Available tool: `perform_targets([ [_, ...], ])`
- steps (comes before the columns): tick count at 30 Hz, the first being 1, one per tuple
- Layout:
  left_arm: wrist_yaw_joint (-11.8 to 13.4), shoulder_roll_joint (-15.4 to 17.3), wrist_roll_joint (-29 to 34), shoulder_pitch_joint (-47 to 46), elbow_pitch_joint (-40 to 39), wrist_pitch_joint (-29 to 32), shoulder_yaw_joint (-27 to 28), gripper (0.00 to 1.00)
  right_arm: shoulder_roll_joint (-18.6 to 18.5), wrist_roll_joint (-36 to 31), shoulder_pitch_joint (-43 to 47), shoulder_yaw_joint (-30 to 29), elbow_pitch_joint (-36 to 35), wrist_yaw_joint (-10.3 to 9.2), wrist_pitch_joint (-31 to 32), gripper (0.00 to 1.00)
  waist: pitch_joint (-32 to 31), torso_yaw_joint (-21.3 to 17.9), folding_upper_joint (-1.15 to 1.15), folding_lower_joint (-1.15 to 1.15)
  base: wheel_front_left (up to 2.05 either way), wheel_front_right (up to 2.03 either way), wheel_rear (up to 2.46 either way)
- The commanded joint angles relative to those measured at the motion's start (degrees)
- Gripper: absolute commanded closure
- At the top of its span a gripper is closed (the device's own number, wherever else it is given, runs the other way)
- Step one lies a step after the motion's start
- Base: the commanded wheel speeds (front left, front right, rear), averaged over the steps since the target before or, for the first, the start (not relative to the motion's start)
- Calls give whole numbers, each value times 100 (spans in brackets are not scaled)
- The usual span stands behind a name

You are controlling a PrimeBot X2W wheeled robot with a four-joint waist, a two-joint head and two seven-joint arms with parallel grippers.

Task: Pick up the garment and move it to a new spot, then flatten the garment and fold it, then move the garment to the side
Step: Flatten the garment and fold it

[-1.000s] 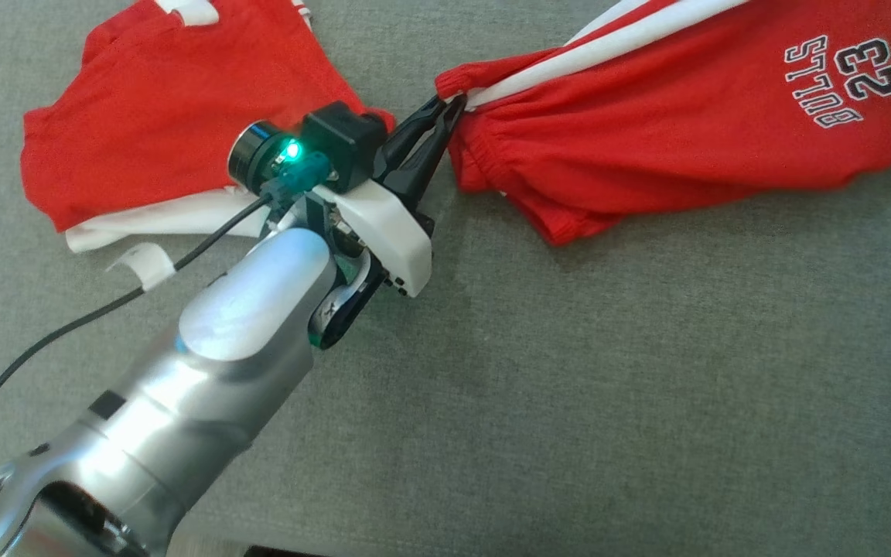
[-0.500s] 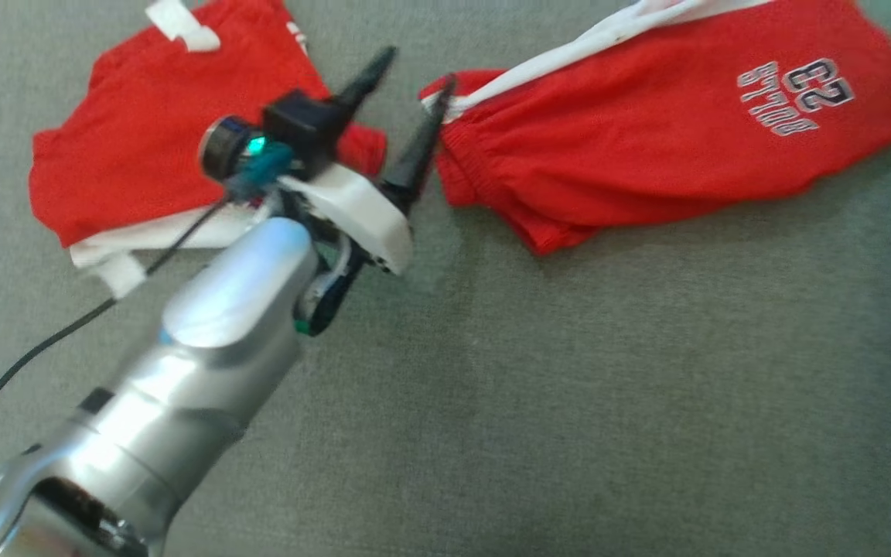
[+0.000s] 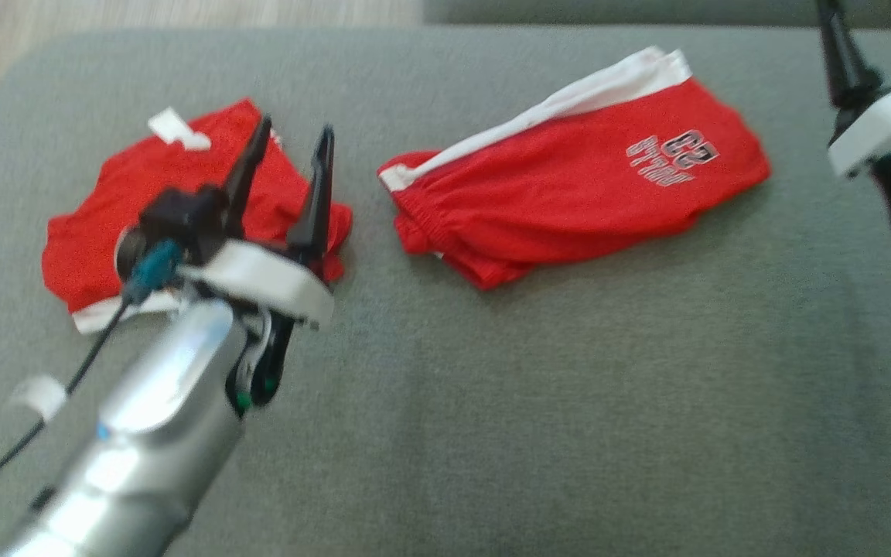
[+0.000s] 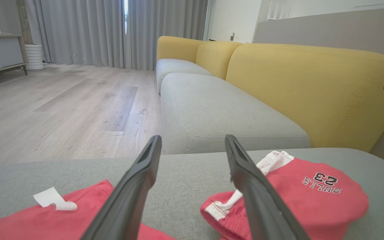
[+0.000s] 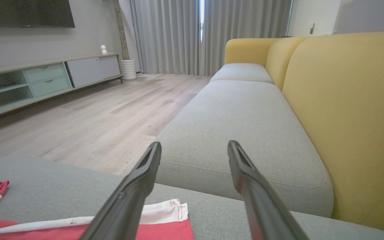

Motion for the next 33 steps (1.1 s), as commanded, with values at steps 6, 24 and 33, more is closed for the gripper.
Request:
perform_targets([
  [6, 97, 222, 221, 694, -636, -67, 480, 0, 508, -720, 1159, -1310, -590, -5, -75, 0, -659, -334, 0, 2, 0, 0, 0],
  [24, -73, -404, 1149, 2825, -1255, -69, 1677, 0, 2404, -2995, 4122, -3705, -2165, -5, -5, 0, -1117, -559, 0, 2, 0, 0, 0],
  [33, -386, -671, 1572, 2789, -1176, -70, 1976, 0, 2587, -3274, 4225, -4001, -2844, -5, 377, 0, -767, -459, 0, 2, 0, 0, 0],
])
